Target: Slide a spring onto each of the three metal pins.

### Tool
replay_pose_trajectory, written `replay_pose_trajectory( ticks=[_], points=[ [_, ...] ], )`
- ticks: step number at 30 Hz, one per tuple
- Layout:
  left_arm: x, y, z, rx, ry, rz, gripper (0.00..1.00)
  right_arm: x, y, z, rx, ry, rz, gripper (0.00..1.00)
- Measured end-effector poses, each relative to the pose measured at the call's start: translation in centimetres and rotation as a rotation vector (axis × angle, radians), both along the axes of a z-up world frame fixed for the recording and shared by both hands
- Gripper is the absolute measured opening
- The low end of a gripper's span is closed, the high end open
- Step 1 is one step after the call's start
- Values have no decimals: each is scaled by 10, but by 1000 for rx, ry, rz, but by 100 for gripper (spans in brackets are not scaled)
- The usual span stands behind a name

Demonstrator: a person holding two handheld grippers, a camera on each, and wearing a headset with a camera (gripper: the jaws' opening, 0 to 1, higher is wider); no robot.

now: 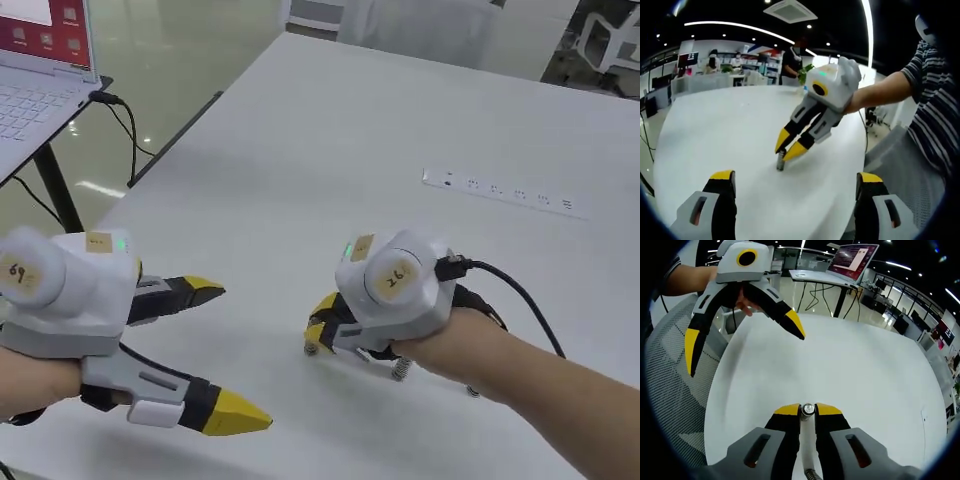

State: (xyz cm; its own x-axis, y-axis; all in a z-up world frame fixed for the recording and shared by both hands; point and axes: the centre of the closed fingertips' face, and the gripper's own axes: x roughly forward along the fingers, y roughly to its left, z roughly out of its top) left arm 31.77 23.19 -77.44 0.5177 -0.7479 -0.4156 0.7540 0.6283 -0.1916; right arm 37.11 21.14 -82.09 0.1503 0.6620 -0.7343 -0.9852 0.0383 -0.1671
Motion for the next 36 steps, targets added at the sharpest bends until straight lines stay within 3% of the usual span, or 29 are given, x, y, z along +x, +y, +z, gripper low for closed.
replay_pose_trajectory(
  ticks=[16,19,26,31,36],
  points=[
    [-2,-2,1,6,0,-3,96,0,-1,1,-5,-7,2,10],
    [0,-2,3,3,-2,-2,96,0,1,6,24,11,-15,13],
    [2,-5,6,5,-9,1,96,3,0,23,72,0,-37,19],
    [7,-6,13,-29,-19,28,96,3,-6,33,114,-3,-63,25],
    [10,-8,16,-23,-29,34,97,-1,-12,51,185,9,-88,31]
  ],
)
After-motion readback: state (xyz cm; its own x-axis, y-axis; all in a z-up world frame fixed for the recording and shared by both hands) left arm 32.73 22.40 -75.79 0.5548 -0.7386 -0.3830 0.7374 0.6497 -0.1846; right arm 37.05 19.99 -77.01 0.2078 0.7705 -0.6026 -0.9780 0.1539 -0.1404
